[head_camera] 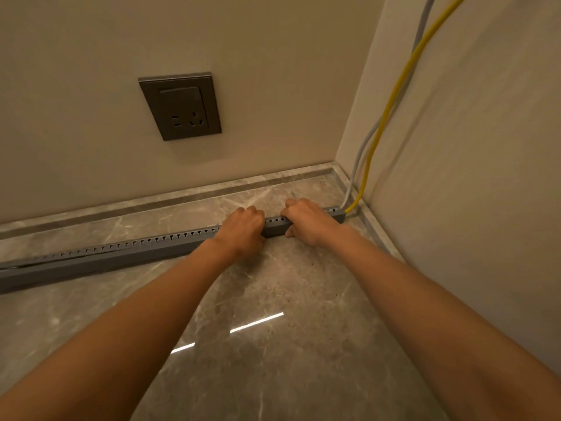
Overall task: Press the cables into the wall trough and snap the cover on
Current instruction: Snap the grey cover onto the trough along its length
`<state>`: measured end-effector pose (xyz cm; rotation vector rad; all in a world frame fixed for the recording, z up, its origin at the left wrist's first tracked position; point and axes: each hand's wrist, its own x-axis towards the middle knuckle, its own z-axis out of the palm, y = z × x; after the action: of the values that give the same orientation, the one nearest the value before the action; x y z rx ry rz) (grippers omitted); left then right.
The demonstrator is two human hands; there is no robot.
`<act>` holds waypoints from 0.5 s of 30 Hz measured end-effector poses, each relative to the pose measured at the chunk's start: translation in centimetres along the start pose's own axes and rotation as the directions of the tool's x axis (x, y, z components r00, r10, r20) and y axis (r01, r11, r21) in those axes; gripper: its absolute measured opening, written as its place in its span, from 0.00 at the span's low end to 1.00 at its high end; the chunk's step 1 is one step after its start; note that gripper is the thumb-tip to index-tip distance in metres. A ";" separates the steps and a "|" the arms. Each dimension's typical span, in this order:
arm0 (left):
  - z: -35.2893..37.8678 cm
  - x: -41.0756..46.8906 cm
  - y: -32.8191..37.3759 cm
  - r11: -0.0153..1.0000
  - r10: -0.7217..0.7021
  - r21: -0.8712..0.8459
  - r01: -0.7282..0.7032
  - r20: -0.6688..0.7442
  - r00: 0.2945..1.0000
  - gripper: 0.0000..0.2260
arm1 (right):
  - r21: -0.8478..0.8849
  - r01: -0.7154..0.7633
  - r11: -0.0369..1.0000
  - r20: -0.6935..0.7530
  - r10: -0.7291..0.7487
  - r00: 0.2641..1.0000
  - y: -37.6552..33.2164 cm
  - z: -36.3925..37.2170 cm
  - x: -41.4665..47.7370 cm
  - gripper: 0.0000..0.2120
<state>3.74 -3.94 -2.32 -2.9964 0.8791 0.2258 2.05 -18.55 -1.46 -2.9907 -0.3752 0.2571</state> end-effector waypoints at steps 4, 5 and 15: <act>0.0 -0.2 -1.1 0.986 -0.040 -0.160 0.038 -0.005 0.999 0.16 | 0.005 -0.043 0.999 0.019 0.043 0.999 -0.2 -0.3 -0.1 0.14; -0.2 -0.3 -1.6 0.981 -0.050 -0.187 0.051 0.007 0.999 0.16 | -0.005 -0.057 0.998 0.026 0.057 0.998 -0.3 -0.4 0.0 0.14; -0.7 -2.9 -6.0 0.988 -0.124 -0.081 0.133 0.103 0.987 0.16 | 0.045 -0.045 0.998 0.025 0.044 0.999 -5.5 -0.1 1.6 0.16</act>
<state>4.63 2.66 -1.38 -3.0763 0.6818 0.4145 2.34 -12.89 -0.83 -2.9560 -0.3006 0.3026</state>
